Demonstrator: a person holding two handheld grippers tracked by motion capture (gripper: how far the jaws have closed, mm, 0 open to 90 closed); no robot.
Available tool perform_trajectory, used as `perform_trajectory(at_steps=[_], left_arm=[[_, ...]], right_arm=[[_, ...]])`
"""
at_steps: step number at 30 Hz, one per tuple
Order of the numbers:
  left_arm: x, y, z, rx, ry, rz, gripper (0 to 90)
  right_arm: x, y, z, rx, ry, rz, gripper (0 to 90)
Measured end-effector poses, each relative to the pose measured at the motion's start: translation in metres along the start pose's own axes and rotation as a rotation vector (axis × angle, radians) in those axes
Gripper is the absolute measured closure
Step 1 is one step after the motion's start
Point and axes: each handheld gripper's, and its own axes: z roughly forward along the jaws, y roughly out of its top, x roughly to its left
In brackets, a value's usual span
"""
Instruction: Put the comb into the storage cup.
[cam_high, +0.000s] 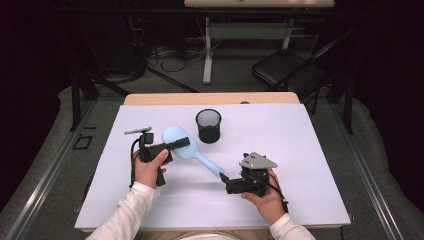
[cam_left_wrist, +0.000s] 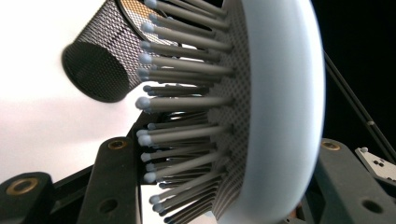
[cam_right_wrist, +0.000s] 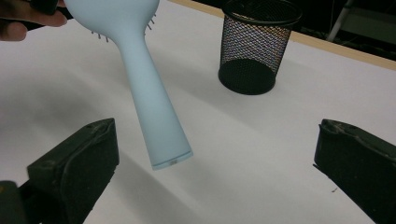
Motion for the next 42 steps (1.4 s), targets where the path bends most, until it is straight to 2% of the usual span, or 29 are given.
perform_trajectory(at_steps=[10,18,25,30,34,42], left_arm=[[0.001,0.003,-0.004,-0.019,-0.008,-0.001,49.1],[-0.002,0.004,-0.003,-0.019,-0.007,0.021,49.1],[-0.003,0.005,-0.004,-0.017,-0.007,0.064,49.0],[-0.004,0.006,-0.005,-0.020,-0.010,0.075,49.0],[-0.007,0.006,-0.006,-0.031,-0.008,0.104,49.0],[-0.017,0.008,-0.009,-0.035,0.028,0.229,49.0]], right_arm=[[-0.002,0.000,0.001,0.005,-0.007,0.014,0.0],[-0.002,0.000,0.002,0.006,-0.015,0.018,0.0],[-0.003,0.000,0.001,0.003,-0.010,0.024,0.0],[-0.005,-0.001,0.001,0.005,-0.009,0.029,0.0],[-0.006,-0.001,0.001,0.009,-0.008,0.029,0.0],[-0.007,-0.002,0.001,0.010,-0.010,0.036,0.0]])
